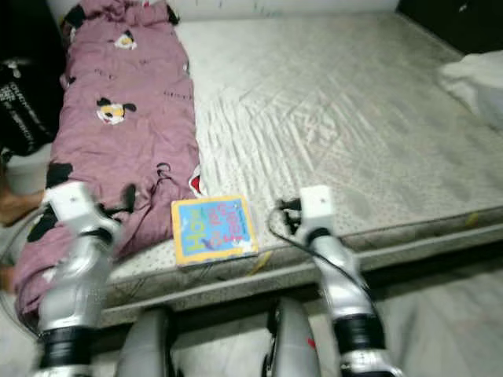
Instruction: Clean up the room
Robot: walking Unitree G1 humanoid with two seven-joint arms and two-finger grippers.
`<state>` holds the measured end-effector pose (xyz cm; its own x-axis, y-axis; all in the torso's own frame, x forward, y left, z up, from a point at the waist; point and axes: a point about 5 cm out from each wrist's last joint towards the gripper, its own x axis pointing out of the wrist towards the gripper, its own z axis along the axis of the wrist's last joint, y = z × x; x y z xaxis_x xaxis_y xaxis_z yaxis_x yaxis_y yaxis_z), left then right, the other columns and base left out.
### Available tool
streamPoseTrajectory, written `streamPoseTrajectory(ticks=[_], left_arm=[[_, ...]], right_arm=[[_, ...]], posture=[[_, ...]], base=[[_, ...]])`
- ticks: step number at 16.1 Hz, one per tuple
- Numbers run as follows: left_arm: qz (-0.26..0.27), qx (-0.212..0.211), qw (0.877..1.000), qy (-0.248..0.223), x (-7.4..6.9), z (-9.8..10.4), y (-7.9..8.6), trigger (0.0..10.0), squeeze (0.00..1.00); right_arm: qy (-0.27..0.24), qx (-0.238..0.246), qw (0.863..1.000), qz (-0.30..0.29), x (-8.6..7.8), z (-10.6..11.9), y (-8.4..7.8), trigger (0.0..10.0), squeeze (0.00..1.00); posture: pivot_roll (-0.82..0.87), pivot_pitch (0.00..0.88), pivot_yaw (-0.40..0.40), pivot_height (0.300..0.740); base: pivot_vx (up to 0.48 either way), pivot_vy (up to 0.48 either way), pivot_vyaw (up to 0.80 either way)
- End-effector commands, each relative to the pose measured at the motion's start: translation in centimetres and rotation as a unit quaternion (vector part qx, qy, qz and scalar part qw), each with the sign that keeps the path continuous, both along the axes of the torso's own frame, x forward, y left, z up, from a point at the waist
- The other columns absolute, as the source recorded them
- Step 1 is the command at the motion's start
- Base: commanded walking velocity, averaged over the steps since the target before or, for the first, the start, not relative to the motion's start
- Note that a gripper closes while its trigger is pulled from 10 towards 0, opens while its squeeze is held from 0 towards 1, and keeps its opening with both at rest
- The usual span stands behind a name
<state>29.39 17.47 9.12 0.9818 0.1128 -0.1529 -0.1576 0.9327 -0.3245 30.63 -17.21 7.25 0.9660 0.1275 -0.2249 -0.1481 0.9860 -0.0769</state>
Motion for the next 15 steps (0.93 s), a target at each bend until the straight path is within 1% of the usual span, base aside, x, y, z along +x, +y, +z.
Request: streamPoseTrajectory(ticks=[1,2,4,5,7,9,12,13,15], left_arm=[[0.007,0.009,1.0,0.01,-0.1,-0.2,0.4,10.0,0.0],[0.008,0.01,1.0,0.015,0.0,-0.3,0.5,10.0,0.0],[0.017,0.009,0.999,0.03,0.3,-0.6,0.9,10.0,0.0],[0.016,0.008,0.998,0.052,0.6,-1.1,0.9,10.0,0.0],[0.024,0.011,0.997,0.067,0.8,-1.5,1.0,10.0,0.0],[0.025,0.009,0.997,0.079,1.1,-1.7,0.9,10.0,0.0],[0.011,-0.001,0.994,0.109,1.5,-2.6,0.5,10.0,0.0],[0.01,0.002,0.993,0.115,1.6,-2.9,0.5,10.0,0.0],[0.0,-0.006,0.992,0.125,2.0,-3.2,0.2,10.0,0.0]], right_arm=[[-0.001,0.006,1.0,-0.002,0.1,0.1,0.0,10.0,0.0],[0.0,0.006,1.0,-0.002,0.1,0.1,0.0,10.0,0.0],[0.0,0.007,1.0,0.0,0.0,0.1,0.1,10.0,0.0],[0.001,0.008,1.0,0.0,-0.1,0.1,0.1,10.0,0.0],[0.001,0.008,1.0,0.002,-0.2,0.1,0.1,10.0,0.0],[0.003,0.012,1.0,-0.001,-0.3,0.1,0.0,10.0,0.0],[0.003,0.009,1.0,-0.004,-0.4,0.1,-0.2,10.0,0.0],[0.003,0.009,1.0,-0.004,-0.4,0.1,-0.3,10.0,0.0],[0.004,0.006,1.0,-0.003,-0.5,0.1,-0.4,10.0,0.0]], posture=[[0.0,0.042,-0.017,0.589],[0.0,0.042,-0.017,0.589],[0.0,0.047,-0.019,0.564],[0.0,0.052,-0.022,0.549],[-0.01,0.057,-0.021,0.529],[-0.01,0.061,-0.021,0.524],[-0.02,0.065,-0.02,0.524],[-0.03,0.066,-0.021,0.524],[-0.03,0.068,-0.024,0.5]], base=[[0.0,0.0,0.0],[0.0,0.0,0.0],[0.0,0.0,0.0],[0.0,0.0,0.0],[0.0,0.0,0.0],[0.0,0.0,0.0],[0.0,0.0,0.0],[0.0,0.0,0.0],[0.0,0.0,0.0]])
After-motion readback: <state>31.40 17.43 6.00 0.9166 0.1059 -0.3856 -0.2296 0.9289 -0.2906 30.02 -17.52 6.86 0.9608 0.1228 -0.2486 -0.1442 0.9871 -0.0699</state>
